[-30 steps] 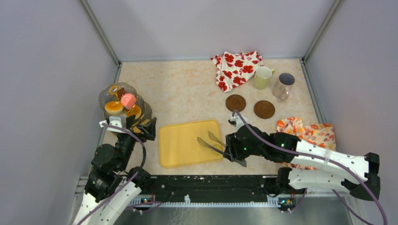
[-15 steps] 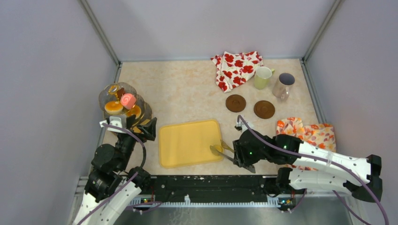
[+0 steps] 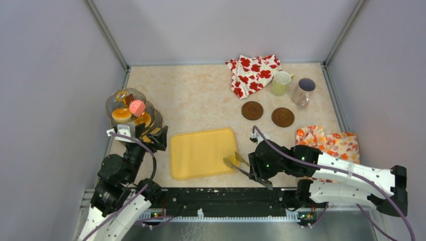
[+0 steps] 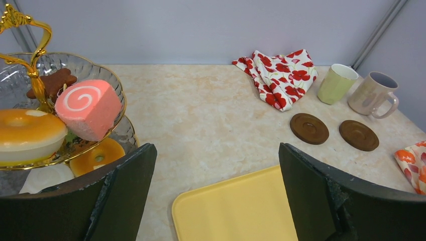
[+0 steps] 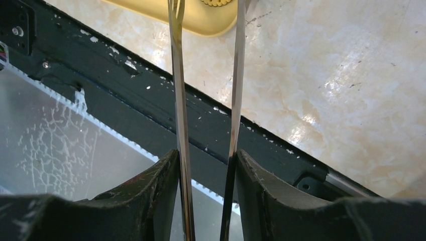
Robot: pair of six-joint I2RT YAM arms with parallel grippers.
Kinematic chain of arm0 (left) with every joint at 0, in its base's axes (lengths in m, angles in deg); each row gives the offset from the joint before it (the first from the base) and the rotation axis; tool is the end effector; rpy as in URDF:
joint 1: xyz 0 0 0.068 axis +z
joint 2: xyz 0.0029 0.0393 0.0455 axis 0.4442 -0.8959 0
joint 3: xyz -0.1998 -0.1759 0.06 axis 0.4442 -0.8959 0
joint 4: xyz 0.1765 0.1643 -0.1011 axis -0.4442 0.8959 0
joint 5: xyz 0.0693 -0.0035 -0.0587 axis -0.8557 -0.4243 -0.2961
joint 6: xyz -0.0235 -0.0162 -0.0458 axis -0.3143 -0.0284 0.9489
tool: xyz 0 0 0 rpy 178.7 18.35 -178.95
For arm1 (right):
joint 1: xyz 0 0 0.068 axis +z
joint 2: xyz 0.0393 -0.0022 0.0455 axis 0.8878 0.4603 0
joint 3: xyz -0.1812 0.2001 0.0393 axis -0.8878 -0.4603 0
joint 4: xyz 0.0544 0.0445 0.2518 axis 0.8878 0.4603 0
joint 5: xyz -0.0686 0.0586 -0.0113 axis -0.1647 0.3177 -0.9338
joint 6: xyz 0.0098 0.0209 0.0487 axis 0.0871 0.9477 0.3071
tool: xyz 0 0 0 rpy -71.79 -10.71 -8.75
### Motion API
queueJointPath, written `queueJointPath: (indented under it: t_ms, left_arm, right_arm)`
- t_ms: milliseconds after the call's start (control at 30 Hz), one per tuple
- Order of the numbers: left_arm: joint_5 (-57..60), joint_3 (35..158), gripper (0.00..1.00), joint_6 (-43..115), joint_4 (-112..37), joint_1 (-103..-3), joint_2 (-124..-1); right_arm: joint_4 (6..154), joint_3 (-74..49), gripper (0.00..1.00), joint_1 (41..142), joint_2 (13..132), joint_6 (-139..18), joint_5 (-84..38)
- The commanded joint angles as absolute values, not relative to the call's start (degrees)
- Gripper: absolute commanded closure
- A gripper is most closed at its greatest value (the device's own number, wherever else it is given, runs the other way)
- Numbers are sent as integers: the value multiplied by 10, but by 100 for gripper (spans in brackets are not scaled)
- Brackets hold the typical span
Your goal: Serve the afternoon tea
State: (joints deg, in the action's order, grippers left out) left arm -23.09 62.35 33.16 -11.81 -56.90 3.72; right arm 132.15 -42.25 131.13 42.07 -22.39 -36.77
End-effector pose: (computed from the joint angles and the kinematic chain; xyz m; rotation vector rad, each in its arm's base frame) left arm 0.0512 -0.0185 0.3364 0.0448 1.4942 -0.3444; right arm 0.0622 0.1482 0.2647 -0.5039 2.6408 0.5822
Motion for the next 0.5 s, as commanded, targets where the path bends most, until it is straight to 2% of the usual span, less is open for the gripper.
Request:
queueJointPath:
  t_ms: [0, 200, 467]
  left_arm:
    - [-230, 624, 1, 333, -136, -570, 35]
    - [-230, 623, 1, 332, -136, -570, 35]
    - [-232, 622, 1, 330, -138, -570, 33]
  right_arm:
    - [1289, -417, 57, 1314, 425, -226, -349]
    - [1273, -423, 57, 1315, 445, -236, -337]
    - [1332, -391, 57, 1320, 465, -258, -368]
